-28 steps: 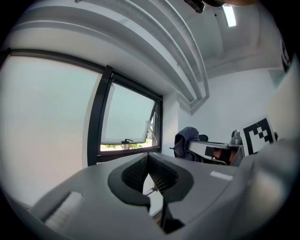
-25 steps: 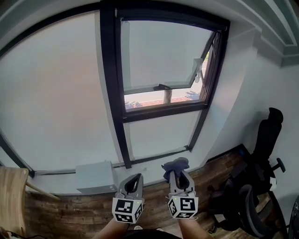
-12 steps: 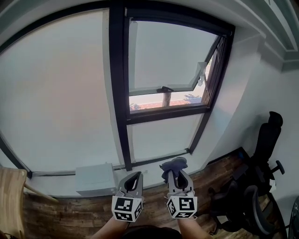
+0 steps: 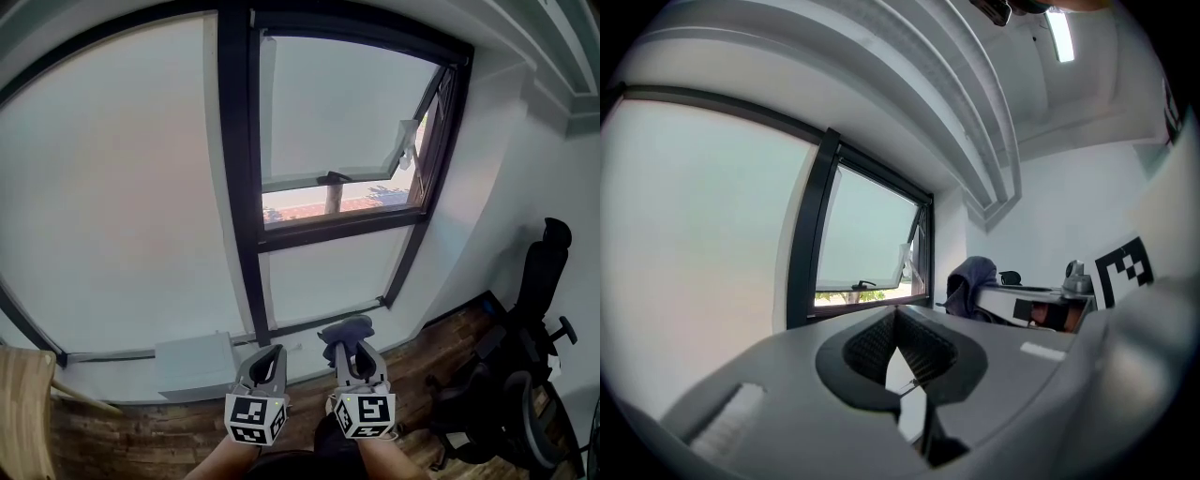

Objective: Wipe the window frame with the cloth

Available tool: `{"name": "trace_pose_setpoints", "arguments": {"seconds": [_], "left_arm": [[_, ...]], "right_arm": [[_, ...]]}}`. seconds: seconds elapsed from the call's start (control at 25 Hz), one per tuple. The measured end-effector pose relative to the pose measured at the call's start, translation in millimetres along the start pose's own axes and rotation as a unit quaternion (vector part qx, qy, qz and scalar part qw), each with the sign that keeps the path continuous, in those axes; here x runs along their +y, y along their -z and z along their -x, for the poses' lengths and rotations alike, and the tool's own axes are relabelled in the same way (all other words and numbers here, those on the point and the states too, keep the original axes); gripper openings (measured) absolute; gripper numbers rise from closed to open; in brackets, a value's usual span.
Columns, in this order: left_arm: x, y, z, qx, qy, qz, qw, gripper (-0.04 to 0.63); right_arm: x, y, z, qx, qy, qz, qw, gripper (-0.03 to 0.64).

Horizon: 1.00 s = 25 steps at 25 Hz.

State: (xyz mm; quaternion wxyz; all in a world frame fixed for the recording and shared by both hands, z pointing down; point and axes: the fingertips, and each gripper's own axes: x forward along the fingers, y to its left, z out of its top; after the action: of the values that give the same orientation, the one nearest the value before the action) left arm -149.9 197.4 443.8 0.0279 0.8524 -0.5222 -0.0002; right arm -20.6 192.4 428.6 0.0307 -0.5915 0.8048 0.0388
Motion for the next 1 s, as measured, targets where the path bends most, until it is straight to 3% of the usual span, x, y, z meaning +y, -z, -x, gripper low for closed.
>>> {"name": "trace_pose_setpoints", "arguments": {"seconds": [0.44, 1.0], "left_arm": [[44, 0, -102, -0.008, -0.028, -0.017, 0.9994, 0.008], [94, -11, -275, 0.024, -0.075, -0.006, 0.9969, 0.008]], "right_arm": [[-43, 23, -107, -0.012, -0.031, -0.019, 0.999, 0.083], [-118, 32, -284, 0.004, -0.095, -0.043, 0.995, 0.083]]}}
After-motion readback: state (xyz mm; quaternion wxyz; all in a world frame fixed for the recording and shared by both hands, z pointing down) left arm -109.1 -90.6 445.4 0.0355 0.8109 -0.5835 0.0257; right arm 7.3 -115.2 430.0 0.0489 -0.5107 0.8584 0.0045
